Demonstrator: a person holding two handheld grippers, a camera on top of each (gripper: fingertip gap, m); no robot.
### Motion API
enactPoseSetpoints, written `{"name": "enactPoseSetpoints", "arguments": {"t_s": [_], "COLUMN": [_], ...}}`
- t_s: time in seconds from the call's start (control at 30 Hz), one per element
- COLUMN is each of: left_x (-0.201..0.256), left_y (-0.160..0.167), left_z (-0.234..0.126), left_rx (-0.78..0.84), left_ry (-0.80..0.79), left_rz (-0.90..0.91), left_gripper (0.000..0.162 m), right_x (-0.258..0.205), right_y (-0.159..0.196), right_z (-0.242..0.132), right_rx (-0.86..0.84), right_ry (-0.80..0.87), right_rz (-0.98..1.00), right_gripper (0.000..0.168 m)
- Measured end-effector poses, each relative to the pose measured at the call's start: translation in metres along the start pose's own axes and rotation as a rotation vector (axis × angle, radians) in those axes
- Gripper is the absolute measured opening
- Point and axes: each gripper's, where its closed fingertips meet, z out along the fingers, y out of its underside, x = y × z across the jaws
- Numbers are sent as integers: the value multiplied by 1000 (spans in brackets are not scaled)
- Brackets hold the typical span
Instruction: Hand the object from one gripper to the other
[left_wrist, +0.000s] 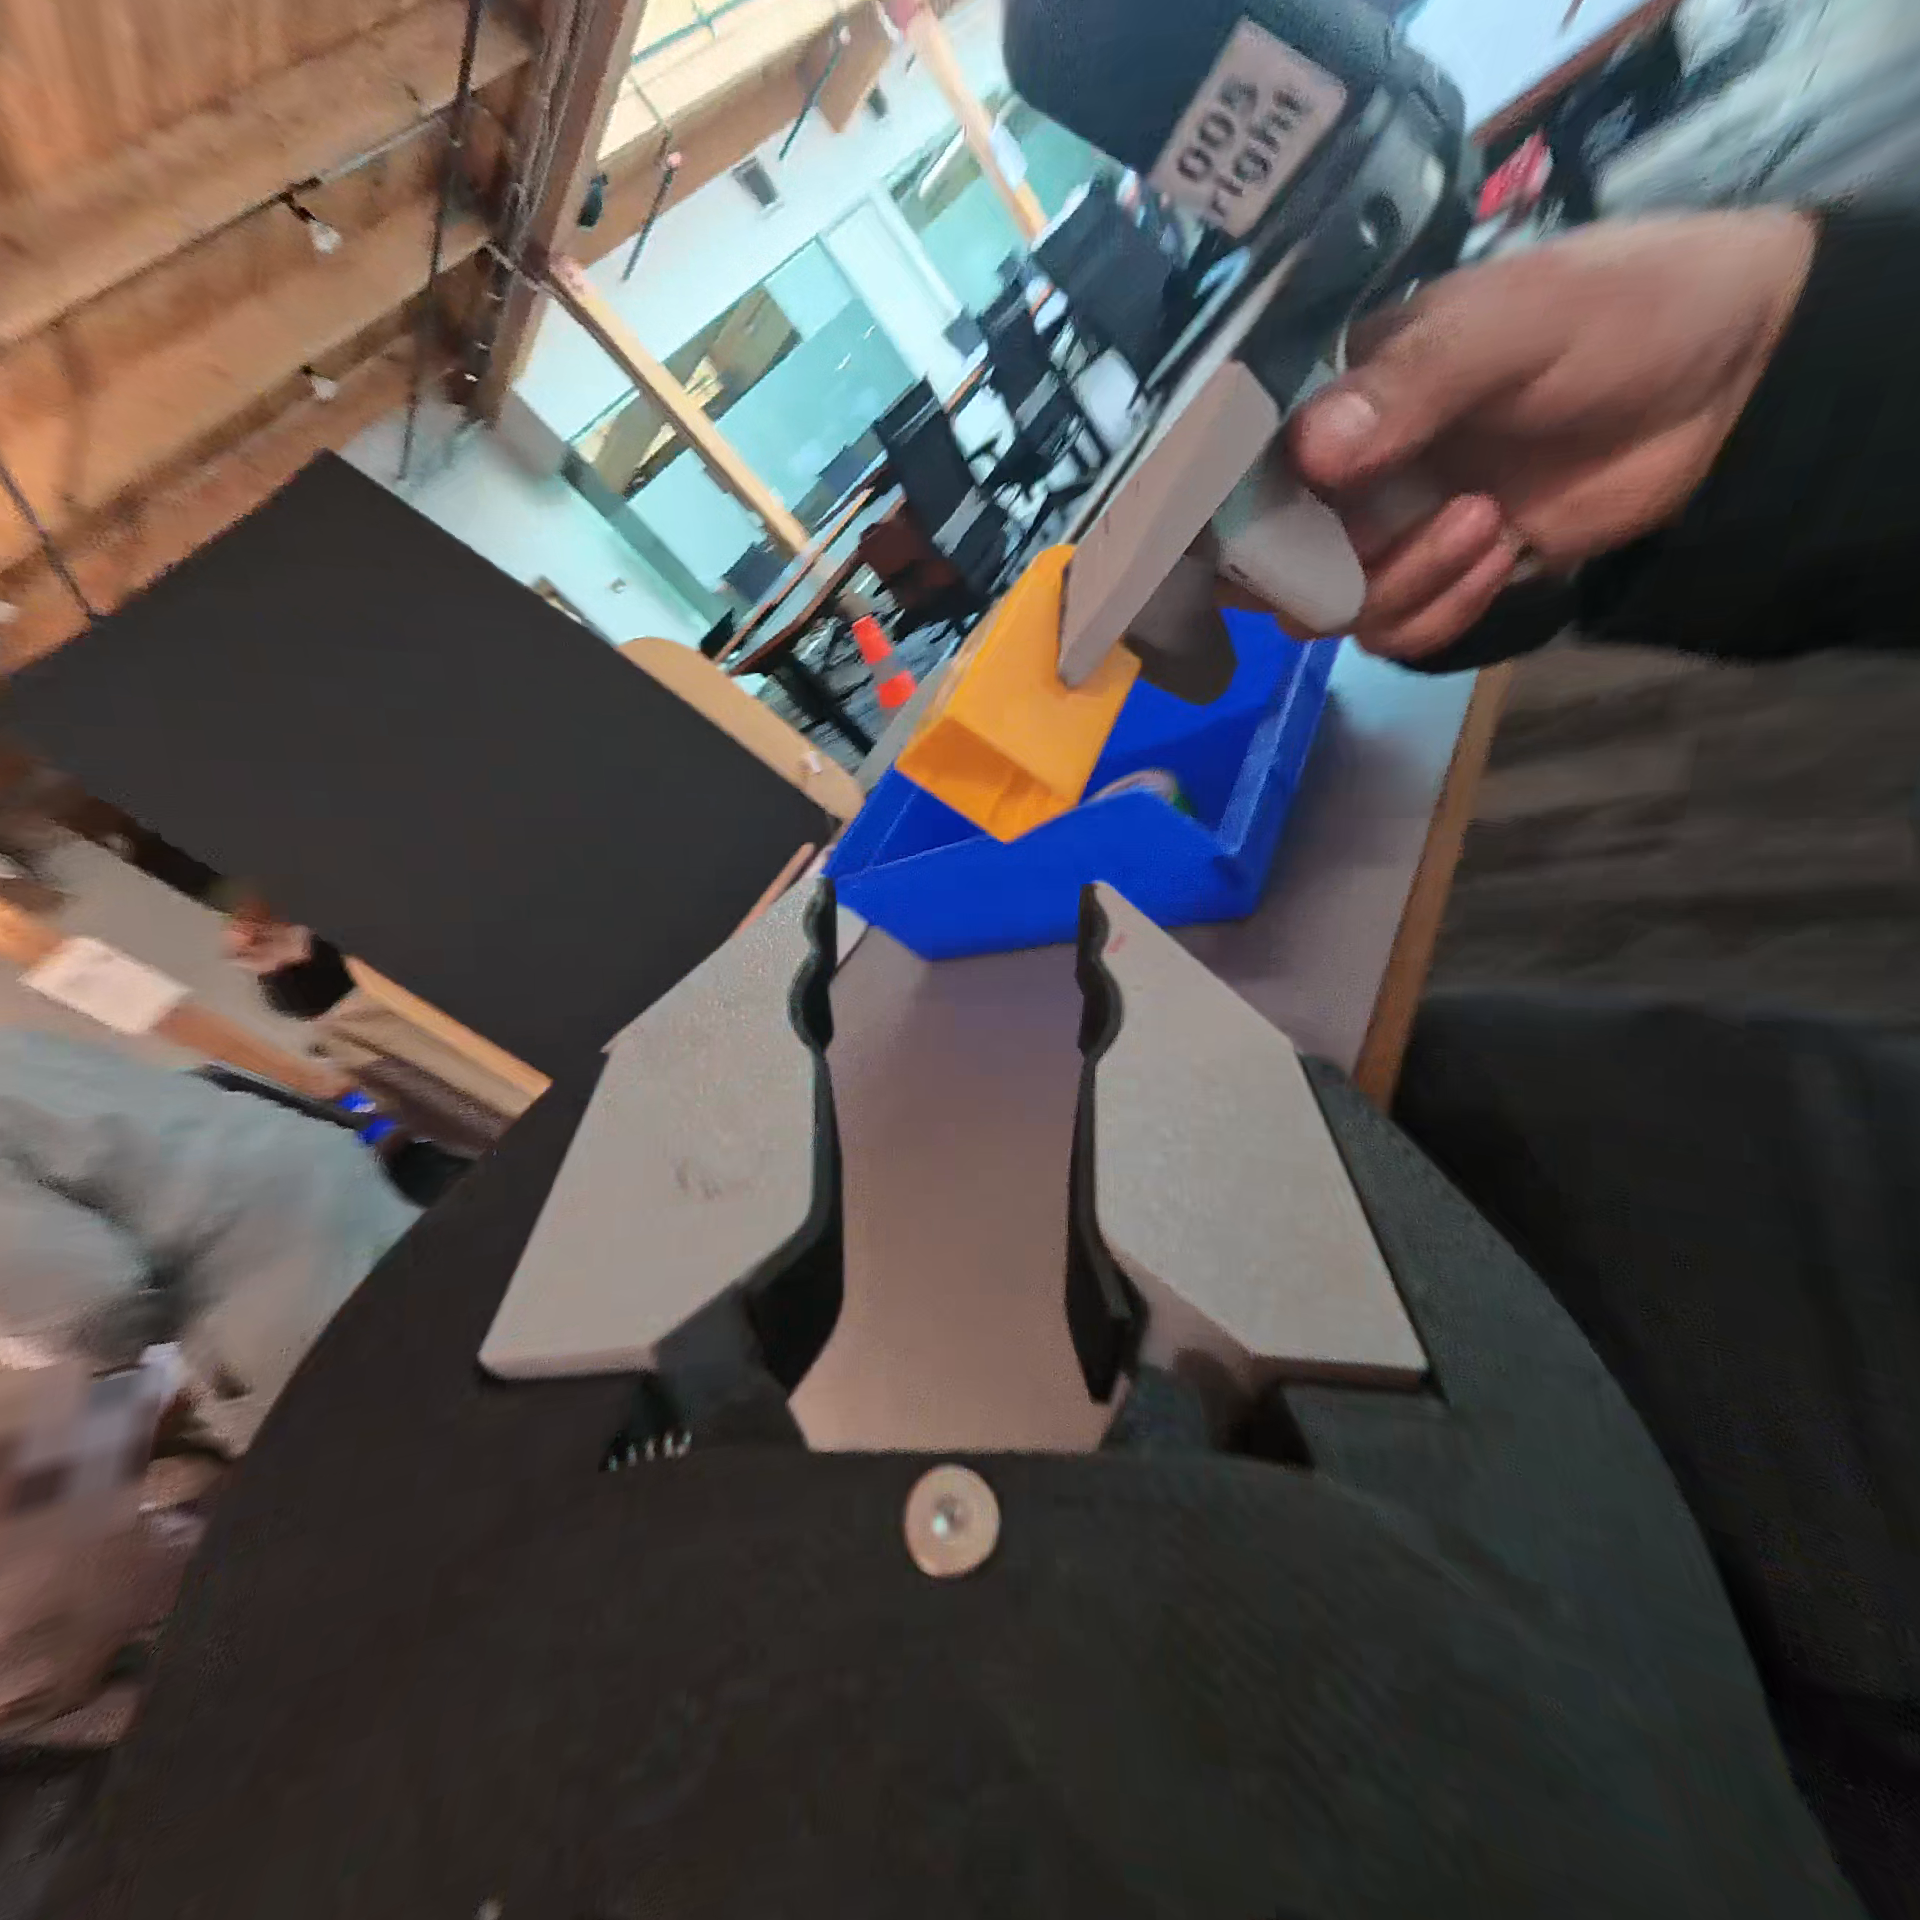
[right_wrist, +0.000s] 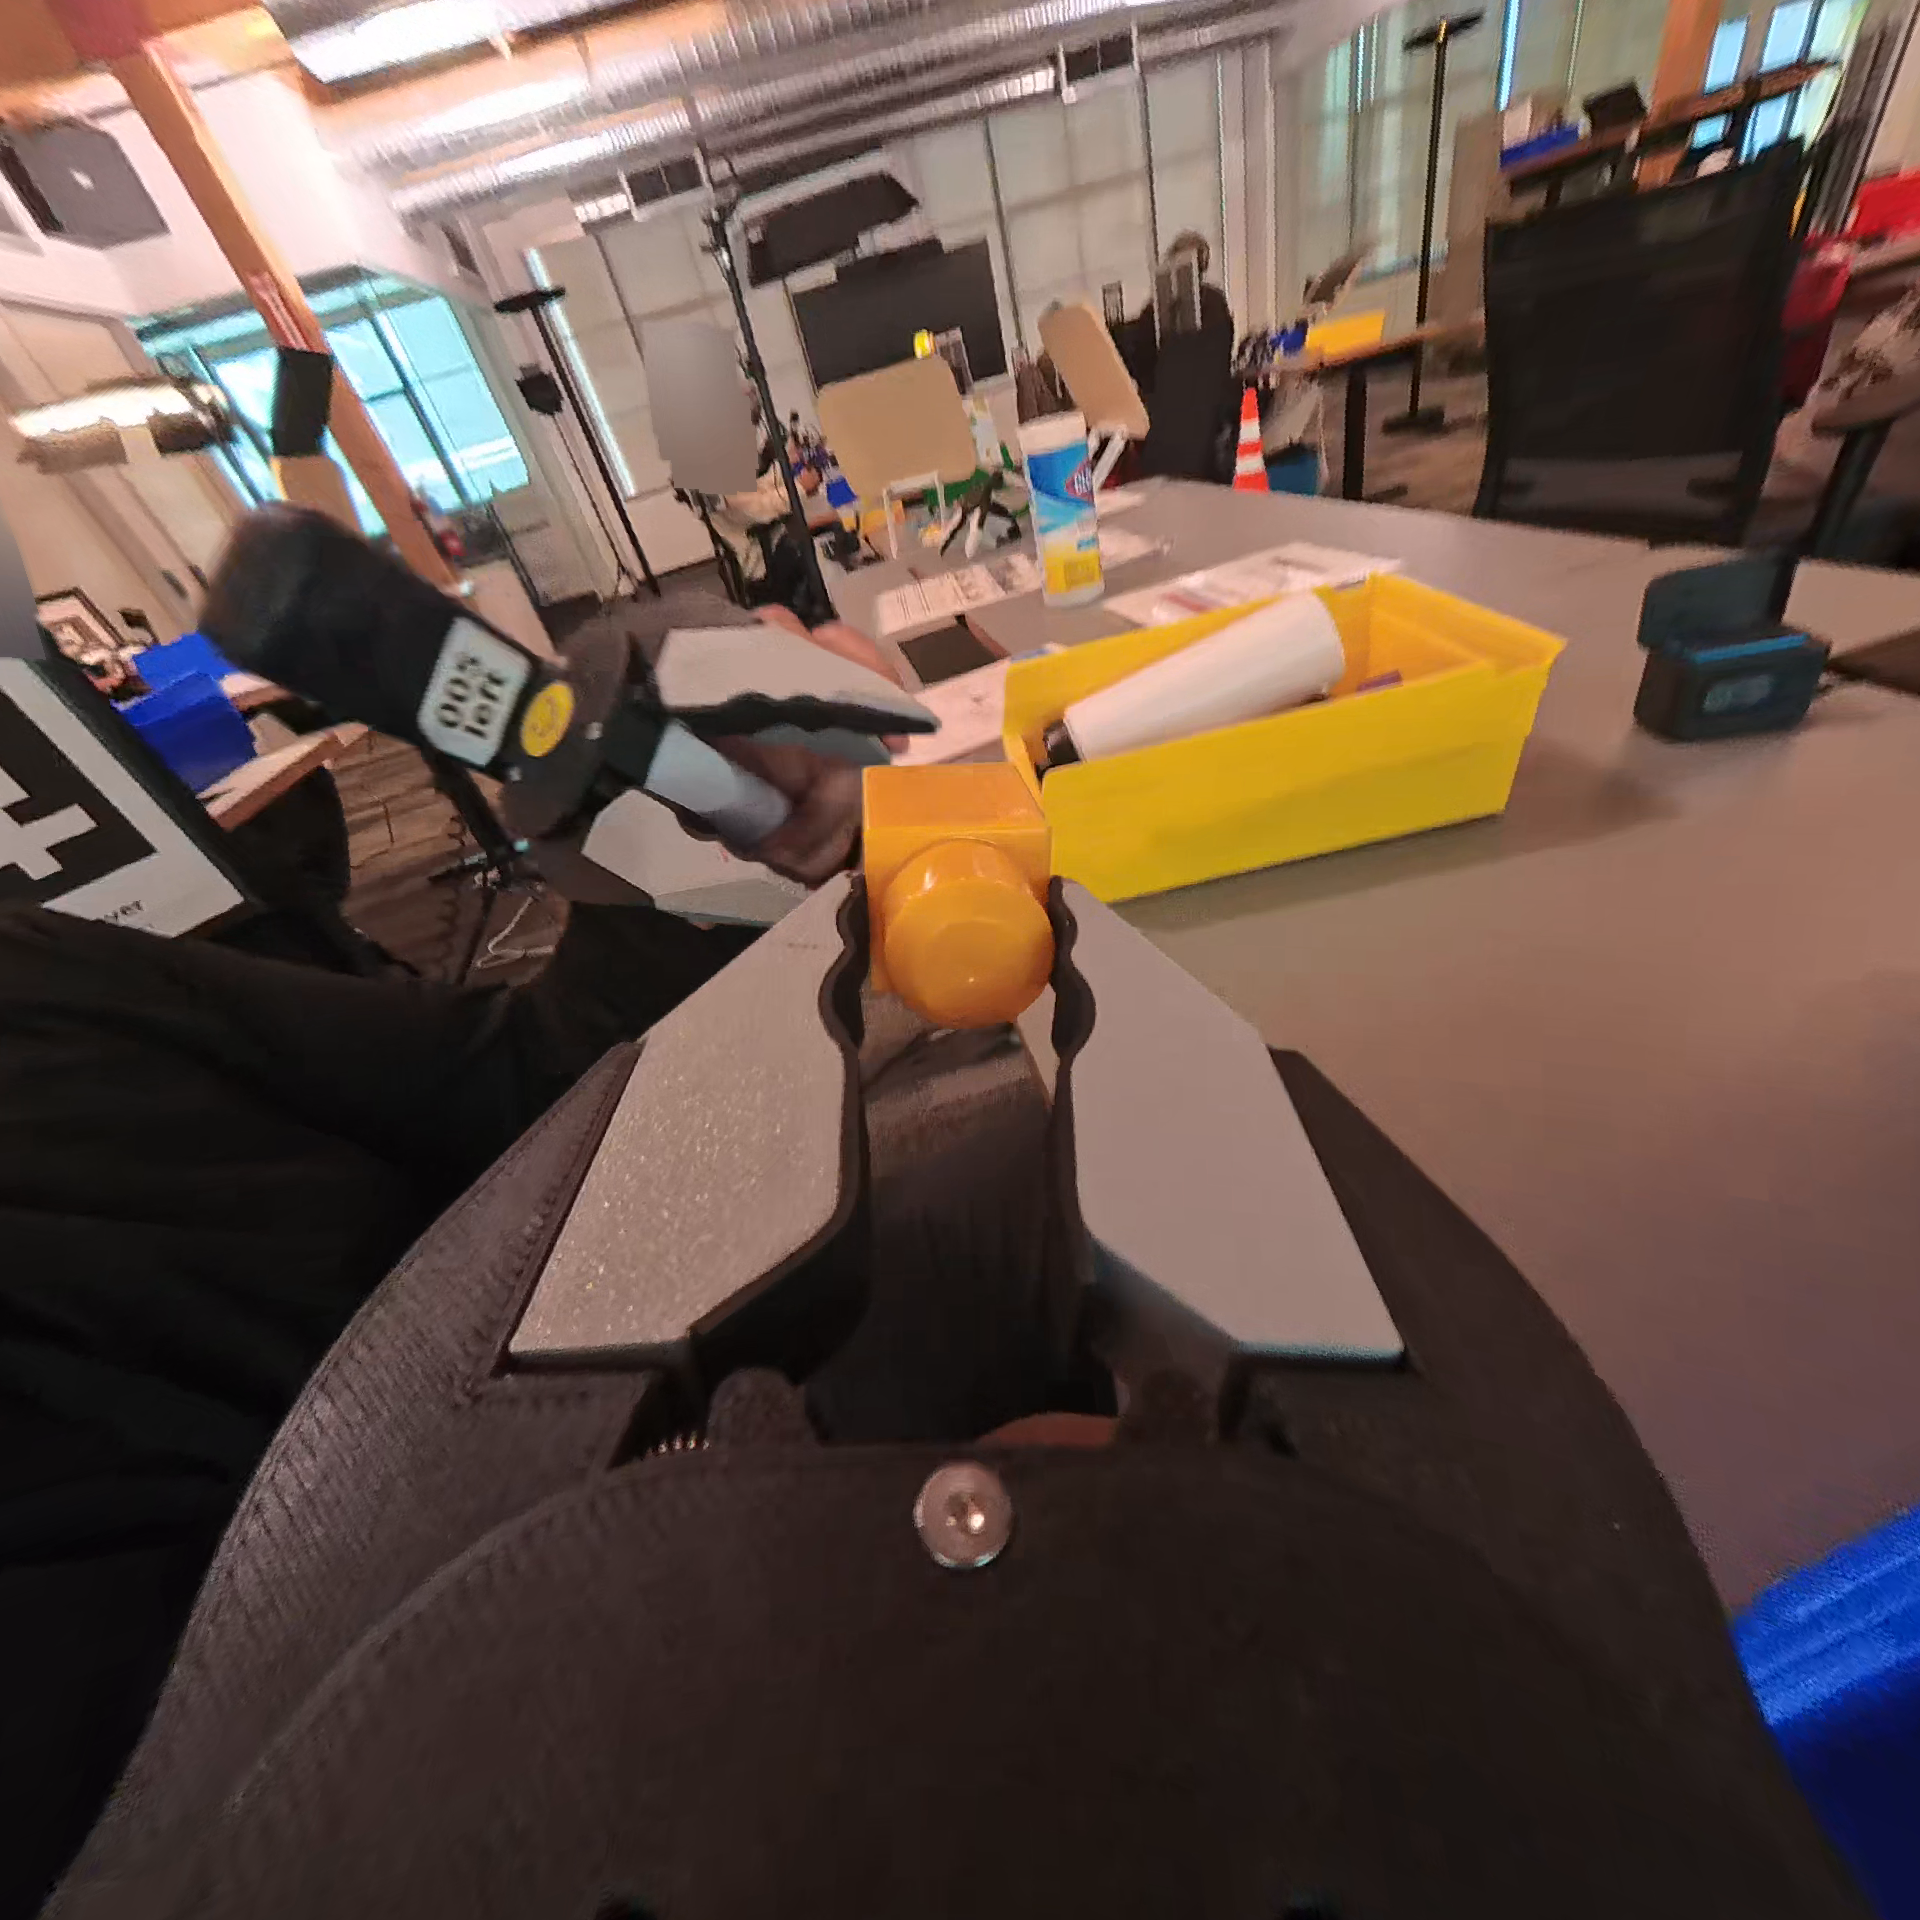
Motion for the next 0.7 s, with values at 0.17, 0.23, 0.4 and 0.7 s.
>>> {"name": "enactPoseSetpoints", "arguments": {"t_s": [0.17, 0.23, 0.4, 0.7], "left_x": [22, 29, 23, 8], "left_y": [0, -2, -4, -28], "left_z": [8, 11, 17, 16], "left_rx": [-89, -91, -90, 70], "left_ry": [-49, -65, -158, -272], "left_rz": [231, 299, 409, 336], "left_gripper": [51, 50, 36, 35], "right_x": [-6, -10, -21, -27], "right_y": [23, 26, 30, 4], "right_z": [17, 21, 25, 16], "right_rx": [-113, -129, -149, -18], "right_ry": [-26, -37, -81, -74], "right_rz": [34, 31, 32, -21], "right_gripper": [32, 32, 32, 34]}}
